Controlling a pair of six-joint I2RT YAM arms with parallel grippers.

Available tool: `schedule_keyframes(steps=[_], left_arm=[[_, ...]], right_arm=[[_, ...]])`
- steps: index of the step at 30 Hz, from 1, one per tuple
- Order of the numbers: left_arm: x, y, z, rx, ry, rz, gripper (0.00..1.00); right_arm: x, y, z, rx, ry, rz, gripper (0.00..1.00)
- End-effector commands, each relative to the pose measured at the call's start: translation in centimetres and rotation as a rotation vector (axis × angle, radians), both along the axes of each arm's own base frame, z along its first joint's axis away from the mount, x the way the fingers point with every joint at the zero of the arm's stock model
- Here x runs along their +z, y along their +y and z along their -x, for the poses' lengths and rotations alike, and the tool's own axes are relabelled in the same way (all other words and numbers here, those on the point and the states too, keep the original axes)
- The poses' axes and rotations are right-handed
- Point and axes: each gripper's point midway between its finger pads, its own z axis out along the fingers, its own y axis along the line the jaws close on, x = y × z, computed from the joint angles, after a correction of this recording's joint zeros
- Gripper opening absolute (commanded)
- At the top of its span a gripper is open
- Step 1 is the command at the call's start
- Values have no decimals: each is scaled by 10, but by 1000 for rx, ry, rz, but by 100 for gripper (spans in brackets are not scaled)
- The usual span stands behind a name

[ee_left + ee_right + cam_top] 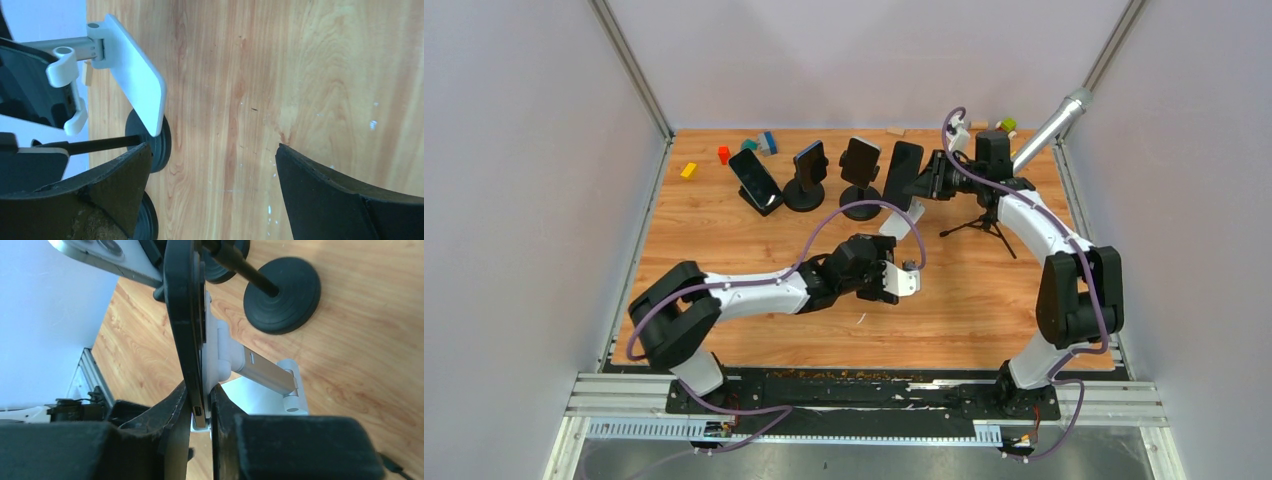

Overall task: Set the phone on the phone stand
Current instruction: Place the phone stand with the phone at the center of the board.

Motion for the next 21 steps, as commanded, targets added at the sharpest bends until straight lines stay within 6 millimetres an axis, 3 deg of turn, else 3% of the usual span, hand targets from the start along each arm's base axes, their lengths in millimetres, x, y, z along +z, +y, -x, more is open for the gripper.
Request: schedule_keyframes(steps=[1,4,11,14,21], left_arm=[[28,7,34,-75,107,46,100],[36,15,52,-111,164,55,100],[79,35,83,-162,199,136,100],[96,43,88,-170,176,168,100],[104,54,86,-154,126,161,100]], right_arm=[[49,5,-32,23,-274,19,0],[40,5,-44,16,-287,42,0],[14,5,-75,9,-337,91,0],[8,7,-85,6,-349,88,0],[-3,10,-102,13,-382,88,0]])
